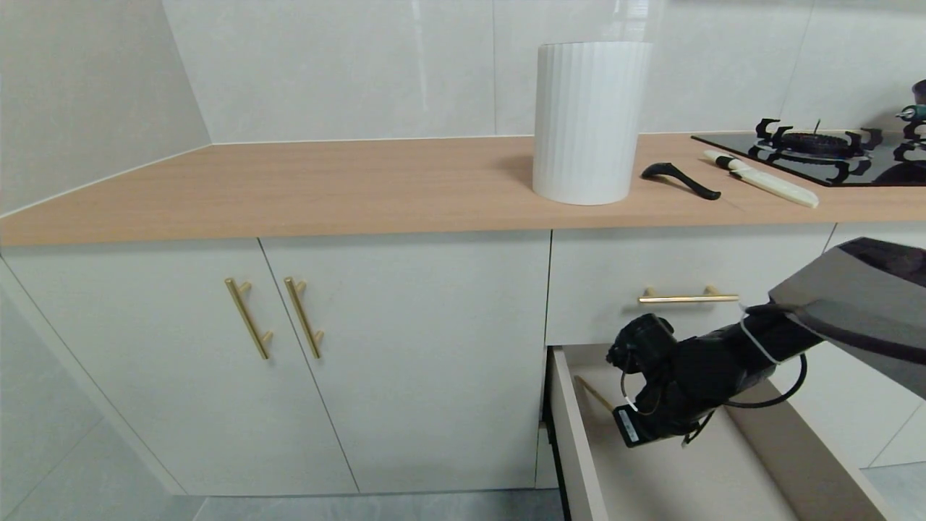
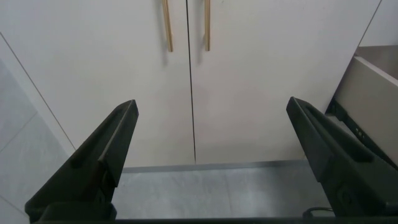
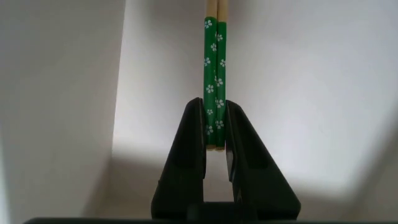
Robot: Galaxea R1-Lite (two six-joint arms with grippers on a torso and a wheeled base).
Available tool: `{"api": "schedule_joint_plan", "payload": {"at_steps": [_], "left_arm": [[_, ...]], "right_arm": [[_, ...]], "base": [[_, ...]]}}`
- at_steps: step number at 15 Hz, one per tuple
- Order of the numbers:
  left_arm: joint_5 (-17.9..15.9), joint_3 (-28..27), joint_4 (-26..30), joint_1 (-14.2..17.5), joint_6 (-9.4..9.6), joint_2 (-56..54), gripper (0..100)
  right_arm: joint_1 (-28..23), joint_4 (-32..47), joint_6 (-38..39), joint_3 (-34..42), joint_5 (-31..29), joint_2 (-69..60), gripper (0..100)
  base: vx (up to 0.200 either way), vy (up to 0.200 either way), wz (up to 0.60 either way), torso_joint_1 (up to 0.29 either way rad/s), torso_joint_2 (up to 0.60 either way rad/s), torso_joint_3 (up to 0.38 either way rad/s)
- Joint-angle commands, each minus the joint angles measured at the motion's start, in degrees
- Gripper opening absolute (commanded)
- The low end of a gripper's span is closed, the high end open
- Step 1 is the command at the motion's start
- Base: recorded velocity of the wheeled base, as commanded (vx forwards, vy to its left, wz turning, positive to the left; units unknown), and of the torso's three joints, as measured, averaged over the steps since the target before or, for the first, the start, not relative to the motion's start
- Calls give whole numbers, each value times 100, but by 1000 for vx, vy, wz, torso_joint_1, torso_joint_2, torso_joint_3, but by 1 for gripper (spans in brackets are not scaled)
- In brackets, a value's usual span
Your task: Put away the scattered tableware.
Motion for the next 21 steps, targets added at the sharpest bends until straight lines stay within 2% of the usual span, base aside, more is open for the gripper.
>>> {"api": "schedule_joint_plan", "payload": {"at_steps": [1,9,10,17,21], "left_arm": [[-2,0,0,1,4,0,100],[-2,0,0,1,-5,0,100],[-2,0,0,1,-5,0,100],[-2,0,0,1,-5,0,100],[-2,0,0,1,-5,0,100]], "right_arm": [[3,-65,153,-239,3,606,0],[3,-196,293,-274,-41,825,0],[3,-196,302,-283,-41,825,100],[3,-188,373,-248,-6,685,100],[-243,489,434,51,135,-1249,100]], "base": [[0,0,0,0,0,0],[0,0,0,0,0,0],[0,0,0,0,0,0],[0,0,0,0,0,0],[0,0,0,0,0,0]]}}
